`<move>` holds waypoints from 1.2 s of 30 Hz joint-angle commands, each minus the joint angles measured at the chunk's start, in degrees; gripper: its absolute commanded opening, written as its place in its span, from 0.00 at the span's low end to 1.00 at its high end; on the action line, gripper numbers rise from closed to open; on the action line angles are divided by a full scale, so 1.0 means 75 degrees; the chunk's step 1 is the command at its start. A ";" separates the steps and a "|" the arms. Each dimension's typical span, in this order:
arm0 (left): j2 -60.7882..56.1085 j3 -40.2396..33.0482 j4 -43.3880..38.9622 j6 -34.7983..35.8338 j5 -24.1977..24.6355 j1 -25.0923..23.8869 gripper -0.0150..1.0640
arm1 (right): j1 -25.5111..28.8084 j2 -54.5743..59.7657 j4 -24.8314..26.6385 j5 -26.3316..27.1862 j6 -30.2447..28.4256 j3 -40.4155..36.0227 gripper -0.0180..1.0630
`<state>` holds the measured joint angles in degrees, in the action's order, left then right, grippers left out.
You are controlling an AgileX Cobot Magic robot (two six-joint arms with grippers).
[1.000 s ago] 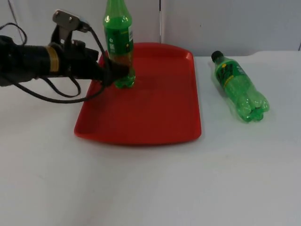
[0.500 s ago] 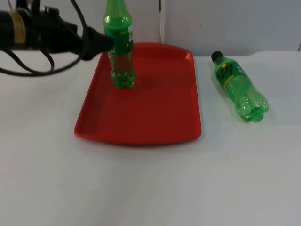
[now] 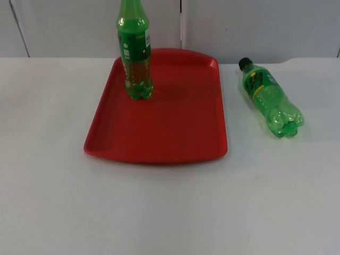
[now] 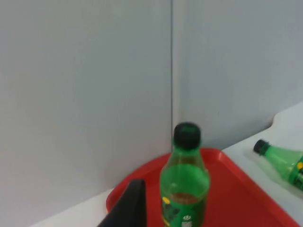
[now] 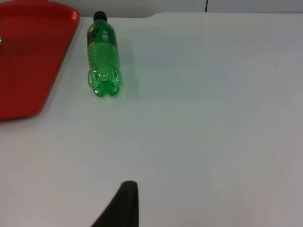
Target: Place the bottle upright on the tray.
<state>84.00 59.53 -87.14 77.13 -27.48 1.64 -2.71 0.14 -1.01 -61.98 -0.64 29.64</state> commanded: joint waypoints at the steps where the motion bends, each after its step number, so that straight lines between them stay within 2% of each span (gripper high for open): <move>1: -0.0731 -0.0055 -0.1267 0.1516 0.0036 -0.0001 0.99 | 0.0043 -0.0018 0.0011 0.0038 -0.0039 -0.0015 0.99; 2: -0.0731 -0.0055 -0.1267 0.1516 0.0036 -0.0001 0.99 | 0.0043 -0.0018 0.0011 0.0038 -0.0039 -0.0015 0.99; 3: -0.0923 -0.0055 -0.1708 0.1969 0.0036 -0.0001 0.99 | 0.0043 -0.0018 0.0011 0.0038 -0.0039 -0.0015 0.99; 5: -0.1359 -0.0137 -0.1708 0.2512 0.0011 -0.0001 0.99 | 0.0043 -0.0018 0.0011 0.0038 -0.0039 -0.0015 0.99; 8: -0.1755 -0.0210 -0.1708 0.2582 0.0025 -0.0001 0.99 | 0.0043 -0.0018 0.0011 0.0038 -0.0039 -0.0015 0.99; 14: -0.2863 -0.0555 -0.1708 0.3387 0.0094 -0.0001 0.99 | 0.0043 -0.0018 0.0011 0.0038 -0.0039 -0.0015 0.99; 18: -0.3676 -0.0877 -0.1708 0.3409 -0.0053 -0.0001 0.99 | 0.0043 -0.0018 0.0011 0.0038 -0.0039 -0.0015 0.99; 21: -0.4368 -0.1158 -0.1708 0.2735 -0.0215 -0.0001 0.99 | 0.0043 -0.0018 0.0011 0.0038 -0.0039 -0.0015 0.99; 24: -0.4864 -0.1415 -0.1708 0.2455 -0.0255 -0.0001 0.99 | 0.0043 -0.0018 0.0011 0.0038 -0.0039 -0.0015 0.99; 27: -0.5442 -0.1663 -0.1708 0.3939 -0.0103 -0.0001 0.99 | 0.0043 -0.0018 0.0011 0.0038 -0.0039 -0.0015 0.99; 28: -0.5442 -0.1663 -0.1708 0.3939 -0.0103 -0.0001 0.99 | 0.0043 -0.0018 0.0011 0.0038 -0.0039 -0.0015 0.99; 29: -0.5573 -0.1680 -0.1708 0.4771 -0.0105 -0.0001 0.99 | 0.0043 -0.0018 0.0011 0.0038 -0.0039 -0.0015 0.99; 30: -0.5699 -0.1680 -0.1708 0.5187 -0.0178 -0.0001 0.99 | 0.0043 -0.0018 0.0011 0.0038 -0.0039 -0.0015 0.99; 32: -0.5816 -0.1665 -0.1708 0.5118 -0.0275 -0.0001 0.99 | 0.0043 -0.0018 0.0011 0.0038 -0.0039 -0.0015 0.99; 34: -0.6032 -0.1680 -0.1708 0.3837 -0.0946 -0.0001 0.99 | 0.0043 -0.0018 0.0011 0.0038 -0.0039 -0.0015 0.99; 35: -0.6108 -0.1720 -0.1708 0.3992 -0.1086 -0.0001 0.99 | 0.0043 -0.0018 0.0011 0.0038 -0.0039 -0.0015 0.99; 36: -0.6172 -0.1728 -0.1708 0.4537 -0.1047 -0.0001 0.99 | 0.0043 -0.0018 0.0011 0.0038 -0.0039 -0.0015 0.99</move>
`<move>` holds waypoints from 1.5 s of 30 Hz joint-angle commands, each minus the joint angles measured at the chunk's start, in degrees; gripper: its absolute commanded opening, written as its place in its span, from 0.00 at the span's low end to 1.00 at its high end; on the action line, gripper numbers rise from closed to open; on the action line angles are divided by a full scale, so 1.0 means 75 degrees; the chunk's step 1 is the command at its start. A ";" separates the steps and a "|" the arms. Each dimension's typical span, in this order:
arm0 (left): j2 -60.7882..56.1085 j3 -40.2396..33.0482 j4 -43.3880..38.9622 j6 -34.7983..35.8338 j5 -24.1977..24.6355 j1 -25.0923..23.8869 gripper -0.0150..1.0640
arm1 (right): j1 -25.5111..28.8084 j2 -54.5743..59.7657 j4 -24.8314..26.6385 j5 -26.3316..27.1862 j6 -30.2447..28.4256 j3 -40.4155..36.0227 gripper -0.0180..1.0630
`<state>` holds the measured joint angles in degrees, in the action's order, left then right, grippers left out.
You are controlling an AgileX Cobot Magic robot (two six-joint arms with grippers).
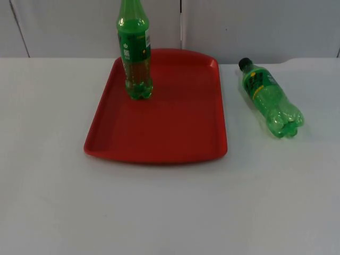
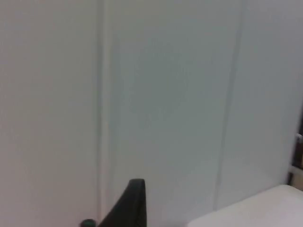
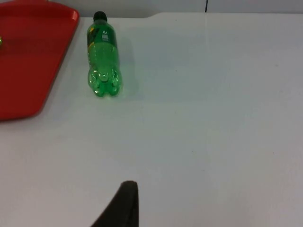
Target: Place the bottle upright on the tray.
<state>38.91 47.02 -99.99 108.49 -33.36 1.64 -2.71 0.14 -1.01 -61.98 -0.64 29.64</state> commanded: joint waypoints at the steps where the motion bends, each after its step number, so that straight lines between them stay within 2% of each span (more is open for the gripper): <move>1: -0.0158 -0.0061 0.0005 0.0663 -0.0341 -0.0045 0.99 | 0.0043 -0.0018 0.0011 0.0038 -0.0039 -0.0015 0.99; 3: -0.0164 -0.0061 0.0005 0.0926 -0.0524 -0.0057 0.99 | 0.0043 -0.0018 0.0011 0.0038 -0.0039 -0.0015 0.99; 6: -0.0149 0.0033 0.0005 0.1623 -0.1615 -0.0057 0.99 | 0.0043 -0.0018 0.0011 0.0038 -0.0039 -0.0015 0.99; 7: -0.0149 0.0033 0.0005 0.1623 -0.1615 -0.0057 0.99 | 0.0043 -0.0018 0.0011 0.0038 -0.0039 -0.0015 0.99; 8: -0.0149 0.0033 0.0005 0.1562 -0.2014 -0.0057 0.99 | 0.0043 -0.0018 0.0011 0.0038 -0.0039 -0.0015 0.99; 9: -0.0165 0.0033 0.0005 0.1069 -0.2501 -0.0057 0.99 | 0.0043 -0.0018 0.0011 0.0038 -0.0039 -0.0015 0.99; 11: -0.0246 0.0033 0.0005 -0.1293 -0.3254 -0.0057 0.99 | 0.0043 -0.0018 0.0011 0.0038 -0.0039 -0.0015 0.99; 12: -0.0246 0.0033 0.0005 -0.1293 -0.3254 -0.0057 0.99 | 0.0043 -0.0018 0.0011 0.0038 -0.0039 -0.0015 0.99; 13: -0.0311 0.0033 0.0005 -0.2411 -0.3410 -0.0057 0.99 | 0.0043 -0.0018 0.0011 0.0038 -0.0039 -0.0015 0.99; 14: -0.0391 0.0033 0.0005 -0.4205 -0.3244 -0.0057 0.99 | 0.0043 -0.0018 0.0011 0.0038 -0.0039 -0.0015 0.99; 15: -0.0454 0.0033 0.0005 -0.5008 -0.2693 -0.0057 0.99 | 0.0043 -0.0018 0.0011 0.0038 -0.0039 -0.0015 0.99; 16: -0.0485 0.0033 0.0005 -0.5311 -0.2319 -0.0057 0.99 | 0.0043 -0.0018 0.0011 0.0038 -0.0039 -0.0015 0.99; 17: -0.0569 0.0033 0.0005 -0.5767 -0.1296 -0.0057 0.99 | 0.0043 -0.0018 0.0011 0.0038 -0.0039 -0.0015 0.99; 18: -0.0569 0.0033 0.0005 -0.5767 -0.1296 -0.0057 0.99 | 0.0043 -0.0018 0.0011 0.0038 -0.0039 -0.0015 0.99; 19: -0.0673 0.0033 0.0005 -0.6265 0.0392 -0.0057 0.99 | 0.0043 -0.0018 0.0011 0.0038 -0.0039 -0.0015 0.99; 20: -0.0767 0.0033 0.0005 -0.6565 0.1714 -0.0057 0.99 | 0.0043 -0.0018 0.0011 0.0038 -0.0039 -0.0015 0.99; 21: -0.0782 0.0033 0.0005 -0.6620 0.2398 -0.0057 0.99 | 0.0043 -0.0018 0.0011 0.0038 -0.0039 -0.0015 0.99; 23: -0.0817 0.0084 0.0249 -0.6480 0.4887 -0.0057 0.99 | 0.0043 -0.0018 0.0011 0.0038 -0.0039 -0.0015 0.99; 24: -0.0800 0.0116 0.0898 -0.6359 0.6408 -0.0057 0.99 | 0.0043 -0.0018 0.0011 0.0038 -0.0039 -0.0015 0.99; 25: -0.0800 0.0116 0.0898 -0.6359 0.6408 -0.0057 0.99 | 0.0043 -0.0018 0.0011 0.0038 -0.0039 -0.0015 0.99; 26: -0.0800 0.0156 0.1609 -0.6376 0.7389 -0.0057 0.99 | 0.0043 -0.0018 0.0011 0.0038 -0.0039 -0.0015 0.99; 27: -0.0800 0.0223 0.2966 -0.6526 0.8613 -0.0057 0.99 | 0.0043 -0.0018 0.0011 0.0038 -0.0039 -0.0015 0.99; 28: -0.0800 0.0260 0.3420 -0.6629 0.8973 -0.0057 0.99 | 0.0043 -0.0018 0.0011 0.0038 -0.0039 -0.0015 0.99; 29: -0.0848 0.0259 0.4662 -0.7220 0.9470 -0.0057 0.99 | 0.0043 -0.0018 0.0011 0.0038 -0.0039 -0.0015 0.99; 30: -0.0848 0.0259 0.4662 -0.7220 0.9470 -0.0057 0.99 | 0.0043 -0.0018 0.0011 0.0038 -0.0039 -0.0015 0.99; 32: -0.0913 0.0244 0.7125 -0.9104 0.9340 -0.0042 0.99 | 0.0043 -0.0018 0.0011 0.0038 -0.0039 -0.0015 0.99; 34: -0.0943 0.0244 0.9657 -1.1599 0.9176 -0.0042 0.99 | 0.0043 -0.0018 0.0011 0.0038 -0.0039 -0.0015 0.99; 35: -0.0943 0.0244 0.9657 -1.1599 0.9176 -0.0042 0.99 | 0.0043 -0.0018 0.0011 0.0038 -0.0039 -0.0015 0.99; 36: -0.0961 0.0244 1.0837 -1.2823 0.9176 -0.0042 0.99 | 0.0043 -0.0018 0.0011 0.0038 -0.0039 -0.0015 0.99; 37: -0.1009 0.0232 1.1803 -1.3663 0.9176 -0.0042 0.99 | 0.0043 -0.0018 0.0011 0.0038 -0.0039 -0.0015 0.99; 39: -0.1153 0.0232 1.2967 -1.4394 0.9211 -0.0042 0.99 | 0.0043 -0.0018 0.0011 0.0038 -0.0039 -0.0015 0.99; 45: -0.1767 0.0047 1.3244 -1.4692 0.9773 -0.0042 0.99 | 0.0043 -0.0018 0.0011 0.0038 -0.0039 -0.0015 0.99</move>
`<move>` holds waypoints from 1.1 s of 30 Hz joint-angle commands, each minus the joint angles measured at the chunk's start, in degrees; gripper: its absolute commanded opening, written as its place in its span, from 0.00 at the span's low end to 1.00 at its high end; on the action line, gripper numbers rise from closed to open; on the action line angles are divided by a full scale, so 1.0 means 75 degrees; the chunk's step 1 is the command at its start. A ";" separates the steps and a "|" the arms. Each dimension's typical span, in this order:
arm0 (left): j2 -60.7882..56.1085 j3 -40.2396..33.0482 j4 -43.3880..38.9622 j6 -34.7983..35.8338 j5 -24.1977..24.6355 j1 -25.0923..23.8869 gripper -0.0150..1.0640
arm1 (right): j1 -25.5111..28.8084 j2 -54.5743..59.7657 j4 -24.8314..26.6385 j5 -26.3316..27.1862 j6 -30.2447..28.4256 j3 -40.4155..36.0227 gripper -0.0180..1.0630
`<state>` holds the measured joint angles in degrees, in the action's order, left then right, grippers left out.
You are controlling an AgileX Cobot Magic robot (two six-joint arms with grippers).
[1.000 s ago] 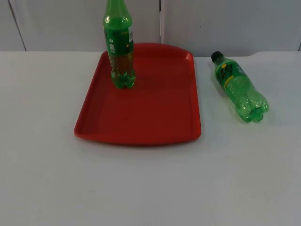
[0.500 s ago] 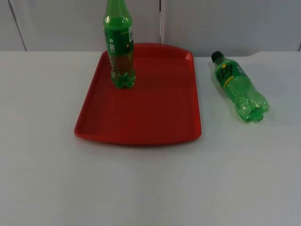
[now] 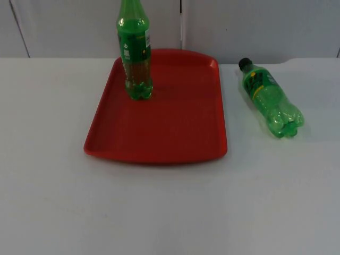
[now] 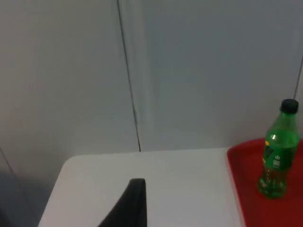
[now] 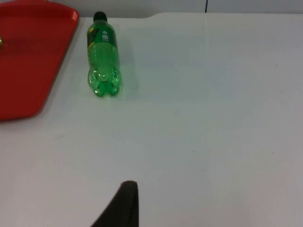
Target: Place the bottle upright on the tray.
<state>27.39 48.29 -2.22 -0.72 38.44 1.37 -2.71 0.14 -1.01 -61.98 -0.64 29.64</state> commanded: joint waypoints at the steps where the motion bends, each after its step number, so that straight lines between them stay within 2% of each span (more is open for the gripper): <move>1: -0.0231 -0.0122 0.0208 -0.0130 0.0199 -0.0007 0.99 | 0.0043 -0.0018 0.0011 0.0038 -0.0039 -0.0015 0.99; 7: -0.1172 -0.0658 0.0223 -0.0130 0.0726 -0.0007 0.99 | 0.0043 -0.0018 0.0011 0.0038 -0.0039 -0.0015 0.99; 13: -0.2036 -0.0658 0.0296 -0.0130 0.1754 -0.0007 0.99 | 0.0043 -0.0018 0.0011 0.0038 -0.0039 -0.0015 0.99; 19: -0.2558 -0.0708 0.0296 -0.0099 0.2424 -0.0007 0.99 | 0.0043 -0.0018 0.0011 0.0038 -0.0039 -0.0015 0.99; 23: -0.3267 -0.1113 0.0296 -0.0007 0.2973 -0.0007 0.99 | 0.0043 -0.0018 0.0011 0.0038 -0.0039 -0.0015 0.99; 29: -0.3651 -0.1541 0.0296 0.0158 0.2994 -0.0007 0.99 | 0.0043 -0.0018 0.0011 0.0038 -0.0039 -0.0015 0.99; 33: -0.3651 -0.1898 0.0241 0.0144 0.3226 -0.0007 0.99 | 0.0043 -0.0018 0.0011 0.0038 -0.0039 -0.0015 0.99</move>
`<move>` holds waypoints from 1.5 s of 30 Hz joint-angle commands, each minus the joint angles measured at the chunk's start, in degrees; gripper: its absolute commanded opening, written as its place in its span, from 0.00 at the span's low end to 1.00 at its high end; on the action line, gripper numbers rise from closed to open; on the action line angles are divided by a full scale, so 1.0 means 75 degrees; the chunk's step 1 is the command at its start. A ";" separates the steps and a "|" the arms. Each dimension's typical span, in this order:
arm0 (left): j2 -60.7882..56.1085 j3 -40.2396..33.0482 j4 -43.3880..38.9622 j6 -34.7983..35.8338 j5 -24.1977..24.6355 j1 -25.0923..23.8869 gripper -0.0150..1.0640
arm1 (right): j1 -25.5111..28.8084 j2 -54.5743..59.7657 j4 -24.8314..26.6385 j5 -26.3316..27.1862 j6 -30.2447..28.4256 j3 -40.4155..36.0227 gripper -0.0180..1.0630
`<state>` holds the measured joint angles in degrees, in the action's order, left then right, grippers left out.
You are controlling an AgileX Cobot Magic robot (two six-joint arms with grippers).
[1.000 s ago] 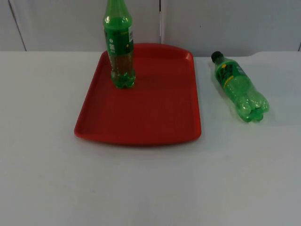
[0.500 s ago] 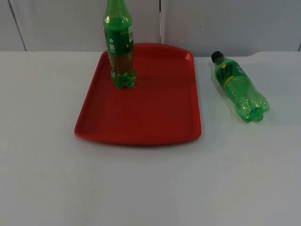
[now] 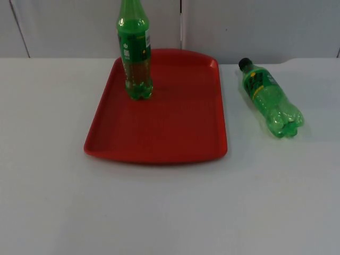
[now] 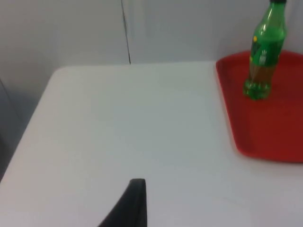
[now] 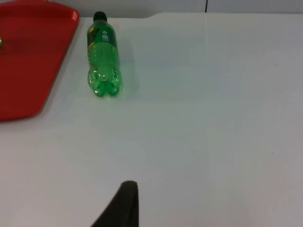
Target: Place the bottle upright on the tray.
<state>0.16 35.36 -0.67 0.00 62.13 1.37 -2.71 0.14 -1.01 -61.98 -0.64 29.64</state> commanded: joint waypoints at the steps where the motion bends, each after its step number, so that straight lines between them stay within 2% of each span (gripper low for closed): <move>1: -0.0022 -0.0173 0.0034 0.0048 0.0066 -0.0007 0.99 | 0.0043 -0.0018 0.0011 0.0038 -0.0039 -0.0015 0.99; 8: -0.0022 -0.0956 0.0003 0.0000 -0.0070 -0.0007 0.99 | 0.0043 -0.0018 0.0011 0.0038 -0.0039 -0.0015 0.99; 45: -0.0022 -0.0936 0.0019 -0.0045 -0.0071 -0.0007 0.99 | 0.0026 -0.0018 0.0013 0.0038 -0.0039 -0.0015 0.99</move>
<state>0.16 28.64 -0.81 -0.38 62.27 1.37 -2.71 0.14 -1.01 -61.98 -0.64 29.64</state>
